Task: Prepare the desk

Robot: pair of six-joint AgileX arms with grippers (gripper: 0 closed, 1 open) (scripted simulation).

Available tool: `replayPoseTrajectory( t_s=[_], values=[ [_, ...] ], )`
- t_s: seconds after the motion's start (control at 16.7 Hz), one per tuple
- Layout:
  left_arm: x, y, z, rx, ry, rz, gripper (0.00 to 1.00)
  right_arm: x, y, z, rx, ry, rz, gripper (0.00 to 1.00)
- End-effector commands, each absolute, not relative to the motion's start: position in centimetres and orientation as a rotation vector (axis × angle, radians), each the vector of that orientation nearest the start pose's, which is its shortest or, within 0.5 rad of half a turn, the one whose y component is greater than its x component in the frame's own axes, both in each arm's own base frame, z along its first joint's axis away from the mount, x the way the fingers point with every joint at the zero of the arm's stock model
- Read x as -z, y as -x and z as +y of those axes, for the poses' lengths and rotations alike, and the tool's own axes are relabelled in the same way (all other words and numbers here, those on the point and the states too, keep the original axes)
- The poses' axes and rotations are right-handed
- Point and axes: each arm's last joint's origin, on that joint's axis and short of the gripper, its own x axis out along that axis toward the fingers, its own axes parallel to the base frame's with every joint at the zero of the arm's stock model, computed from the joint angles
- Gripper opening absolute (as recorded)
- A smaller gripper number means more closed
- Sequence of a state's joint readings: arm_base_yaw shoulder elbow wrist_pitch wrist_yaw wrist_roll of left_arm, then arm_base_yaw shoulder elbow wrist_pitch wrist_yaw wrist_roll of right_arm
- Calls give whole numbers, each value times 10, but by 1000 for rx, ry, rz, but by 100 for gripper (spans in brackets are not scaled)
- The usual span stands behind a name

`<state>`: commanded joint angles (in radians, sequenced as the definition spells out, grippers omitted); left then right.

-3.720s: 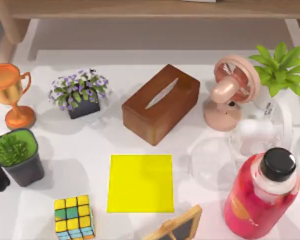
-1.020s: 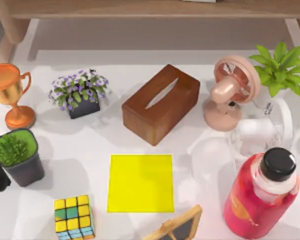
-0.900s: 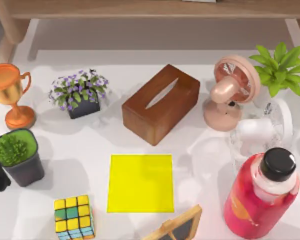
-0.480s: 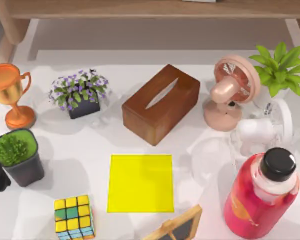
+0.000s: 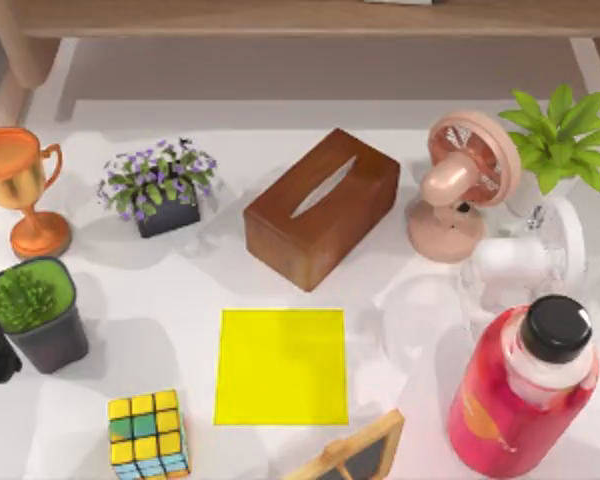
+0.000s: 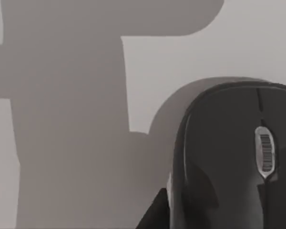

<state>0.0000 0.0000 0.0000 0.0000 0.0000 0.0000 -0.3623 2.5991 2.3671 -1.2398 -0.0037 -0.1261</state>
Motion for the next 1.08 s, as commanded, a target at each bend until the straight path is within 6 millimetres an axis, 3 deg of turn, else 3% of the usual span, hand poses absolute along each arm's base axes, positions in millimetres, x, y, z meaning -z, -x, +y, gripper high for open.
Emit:
replayPoseTrajectory(
  t_s=[0.3,0.9,1.08],
  values=[
    [-160,-106,-1,0,0,0,100,-140,-483,-175,181,-162,1465,2],
    [-160,-106,-1,0,0,0,100,-140,-483,-177,184,-165,1464,0],
    [-160,-106,-1,0,0,0,100,-162,-476,-181,205,-177,1447,0]
  ],
)
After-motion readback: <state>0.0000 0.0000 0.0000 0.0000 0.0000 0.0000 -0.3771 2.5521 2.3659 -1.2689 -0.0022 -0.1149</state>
